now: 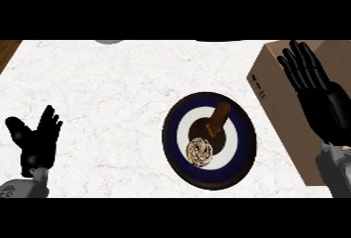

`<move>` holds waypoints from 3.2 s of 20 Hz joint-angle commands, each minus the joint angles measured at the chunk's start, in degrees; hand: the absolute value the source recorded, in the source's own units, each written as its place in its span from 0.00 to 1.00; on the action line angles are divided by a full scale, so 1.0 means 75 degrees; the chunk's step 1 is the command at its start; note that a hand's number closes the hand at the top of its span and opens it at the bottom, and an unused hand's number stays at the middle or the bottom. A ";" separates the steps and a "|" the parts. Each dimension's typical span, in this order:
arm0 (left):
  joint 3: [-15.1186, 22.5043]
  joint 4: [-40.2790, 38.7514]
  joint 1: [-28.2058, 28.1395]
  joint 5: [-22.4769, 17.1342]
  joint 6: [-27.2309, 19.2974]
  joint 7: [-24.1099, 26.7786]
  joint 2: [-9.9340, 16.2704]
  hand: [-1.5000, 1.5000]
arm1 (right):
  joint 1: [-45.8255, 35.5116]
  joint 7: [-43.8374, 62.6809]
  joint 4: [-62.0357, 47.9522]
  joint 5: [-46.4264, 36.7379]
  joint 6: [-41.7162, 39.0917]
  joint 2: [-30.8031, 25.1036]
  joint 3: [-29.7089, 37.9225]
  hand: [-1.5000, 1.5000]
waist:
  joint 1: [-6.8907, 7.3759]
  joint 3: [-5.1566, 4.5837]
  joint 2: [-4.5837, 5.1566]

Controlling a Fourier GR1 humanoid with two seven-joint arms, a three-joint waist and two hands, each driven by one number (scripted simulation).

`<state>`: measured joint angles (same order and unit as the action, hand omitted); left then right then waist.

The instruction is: Pick the sweet potato from the plate and place it in the cardboard box

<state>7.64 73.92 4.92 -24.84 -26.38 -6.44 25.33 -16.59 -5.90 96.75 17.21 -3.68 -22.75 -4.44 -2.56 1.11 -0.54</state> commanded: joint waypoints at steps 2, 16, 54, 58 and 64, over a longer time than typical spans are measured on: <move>-0.0021 0.0201 0.0216 0.0060 0.0733 0.0318 0.0289 0.50 | 0.0379 0.0713 -0.0076 -0.0775 0.1426 0.0295 0.0219 0.00 | 0.0275 -0.0155 0.0059; -0.0216 0.1713 -0.0155 -0.0818 0.2310 0.0163 0.0871 0.50 | 0.1406 0.3364 0.1203 -0.7486 0.5940 0.0593 -0.1219 0.00 | 0.0339 -0.0193 0.0007; -0.0489 0.2134 -0.0556 -0.0774 0.2582 0.0045 0.0633 0.50 | -0.2206 1.1899 -0.1297 -0.8270 -0.2159 0.3019 -0.1504 0.00 | 0.0368 -0.0159 0.0049; -0.0373 0.2036 -0.0435 -0.0388 0.2342 0.0034 0.0416 0.50 | -0.2298 1.1348 -0.1389 -0.8472 -0.2240 0.2997 -0.1155 0.00 | 0.0325 -0.0153 0.0061; -0.0399 0.2243 -0.0312 -0.0273 0.2301 -0.0255 0.0378 0.50 | -0.2471 1.1187 -0.1818 -0.8655 -0.2157 0.3027 -0.1344 0.00 | 0.0351 -0.0153 0.0065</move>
<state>4.65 91.44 1.06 -27.94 -8.72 -7.63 28.81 -33.57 67.35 84.47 -47.17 -16.22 -0.81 -13.67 0.26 -0.04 -0.11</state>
